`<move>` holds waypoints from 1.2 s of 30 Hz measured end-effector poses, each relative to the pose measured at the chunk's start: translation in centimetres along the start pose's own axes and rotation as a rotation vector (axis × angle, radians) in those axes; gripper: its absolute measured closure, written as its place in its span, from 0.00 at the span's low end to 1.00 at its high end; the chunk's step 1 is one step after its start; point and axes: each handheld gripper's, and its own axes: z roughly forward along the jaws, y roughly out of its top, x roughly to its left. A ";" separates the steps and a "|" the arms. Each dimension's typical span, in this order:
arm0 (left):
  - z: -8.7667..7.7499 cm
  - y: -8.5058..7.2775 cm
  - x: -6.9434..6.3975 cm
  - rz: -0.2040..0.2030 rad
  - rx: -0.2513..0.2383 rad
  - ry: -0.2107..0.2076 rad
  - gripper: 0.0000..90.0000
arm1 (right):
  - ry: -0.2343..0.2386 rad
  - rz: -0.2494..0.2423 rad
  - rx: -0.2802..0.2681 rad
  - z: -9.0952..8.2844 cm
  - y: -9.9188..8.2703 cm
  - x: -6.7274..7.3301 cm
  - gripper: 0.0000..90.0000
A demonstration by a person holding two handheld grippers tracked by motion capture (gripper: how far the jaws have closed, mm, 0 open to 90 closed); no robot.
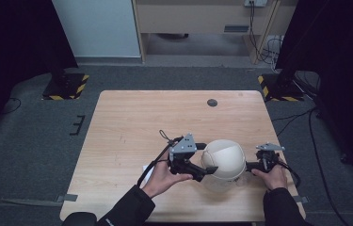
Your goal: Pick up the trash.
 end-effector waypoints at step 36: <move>1.5 1.1 -0.2 0.021 0.002 0.008 0.15 | 0.000 0.000 0.000 0.0 0.0 0.0 0.01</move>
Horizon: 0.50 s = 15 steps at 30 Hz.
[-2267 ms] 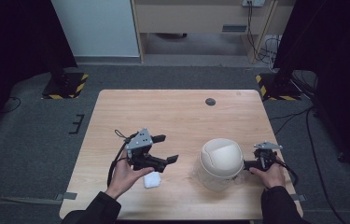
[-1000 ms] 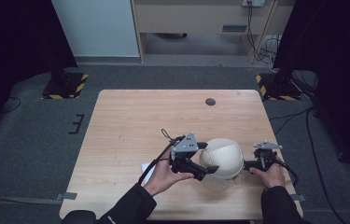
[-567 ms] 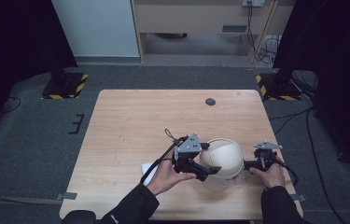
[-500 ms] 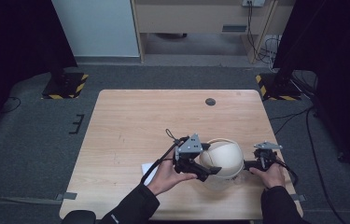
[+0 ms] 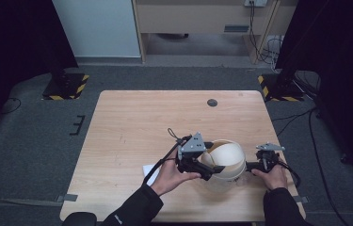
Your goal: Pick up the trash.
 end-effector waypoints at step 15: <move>-2.9 0.4 1.1 -0.038 -0.072 0.044 0.16 | 0.000 0.000 0.000 0.0 0.0 0.0 0.01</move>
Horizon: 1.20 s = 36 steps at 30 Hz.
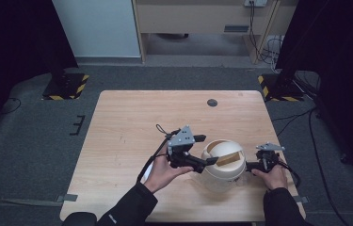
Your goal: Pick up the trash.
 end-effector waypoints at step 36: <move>-12.6 -13.6 7.5 -0.330 0.223 0.425 0.29 | 0.008 -0.011 0.001 0.0 0.0 0.0 0.01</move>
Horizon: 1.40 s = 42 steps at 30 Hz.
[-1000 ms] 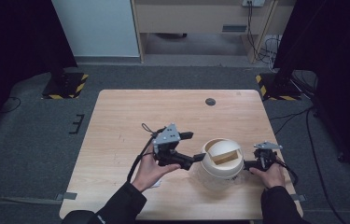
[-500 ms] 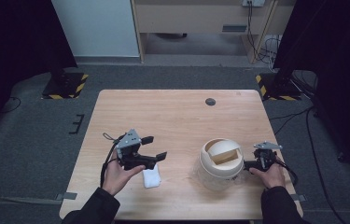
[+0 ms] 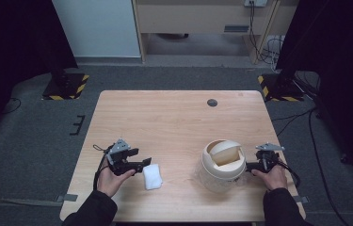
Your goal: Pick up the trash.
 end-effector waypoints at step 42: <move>2.8 -1.4 -1.1 -0.018 0.277 0.056 0.91 | 0.004 0.000 0.000 0.0 0.0 0.0 0.01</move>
